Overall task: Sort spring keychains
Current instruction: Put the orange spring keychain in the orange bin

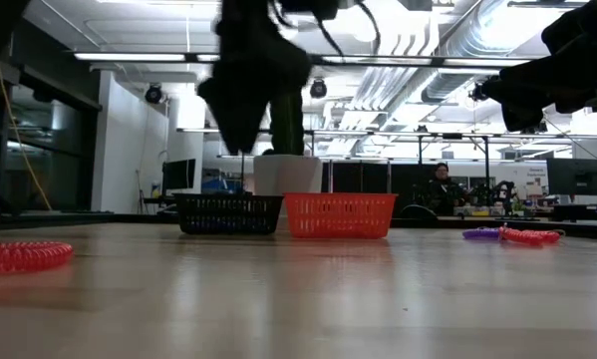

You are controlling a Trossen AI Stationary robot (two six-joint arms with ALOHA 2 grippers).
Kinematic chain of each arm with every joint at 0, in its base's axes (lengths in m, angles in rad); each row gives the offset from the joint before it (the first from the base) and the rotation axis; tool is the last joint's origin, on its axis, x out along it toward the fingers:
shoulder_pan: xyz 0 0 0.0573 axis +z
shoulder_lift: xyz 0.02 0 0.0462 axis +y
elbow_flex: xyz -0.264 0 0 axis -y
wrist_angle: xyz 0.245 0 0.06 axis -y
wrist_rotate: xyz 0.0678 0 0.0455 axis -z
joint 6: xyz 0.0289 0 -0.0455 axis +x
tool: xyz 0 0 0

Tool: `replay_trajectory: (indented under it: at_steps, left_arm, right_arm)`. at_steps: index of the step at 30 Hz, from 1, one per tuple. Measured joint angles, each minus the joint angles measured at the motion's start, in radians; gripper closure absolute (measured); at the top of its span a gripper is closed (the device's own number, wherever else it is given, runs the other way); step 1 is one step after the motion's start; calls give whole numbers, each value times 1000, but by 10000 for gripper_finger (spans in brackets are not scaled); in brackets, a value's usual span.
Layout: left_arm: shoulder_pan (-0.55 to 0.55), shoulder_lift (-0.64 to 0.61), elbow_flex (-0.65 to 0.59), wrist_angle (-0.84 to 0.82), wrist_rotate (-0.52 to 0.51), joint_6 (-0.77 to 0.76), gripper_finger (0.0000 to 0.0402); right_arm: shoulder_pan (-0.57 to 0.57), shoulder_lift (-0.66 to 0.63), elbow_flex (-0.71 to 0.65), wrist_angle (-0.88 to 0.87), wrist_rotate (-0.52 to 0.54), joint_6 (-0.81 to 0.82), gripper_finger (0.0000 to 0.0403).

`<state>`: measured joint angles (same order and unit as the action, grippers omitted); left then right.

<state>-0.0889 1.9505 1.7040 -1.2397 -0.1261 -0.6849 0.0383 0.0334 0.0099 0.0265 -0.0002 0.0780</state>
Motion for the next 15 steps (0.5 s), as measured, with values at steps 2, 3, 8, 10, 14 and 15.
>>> replay_trajectory:
  at_steps: [2,3,8,10,14,15]
  left_arm:
    - [-36,-56,-96,85,24,-35,229]
    - [-58,-96,-162,86,30,-56,229]
    - [-171,-243,-425,202,107,-198,229]
    - [-218,-284,-500,221,137,-261,229]
    - [-307,-331,-610,260,166,-358,229]
    - [-326,-333,-621,302,172,-383,229]
  right_arm:
    - [0,0,0,0,0,0,246]
    - [0,0,0,0,0,0,246]
    - [0,5,0,1,0,0,245]
    - [0,6,0,1,0,0,245]
    - [0,11,0,0,0,0,246]
    - [0,12,0,0,0,0,246]
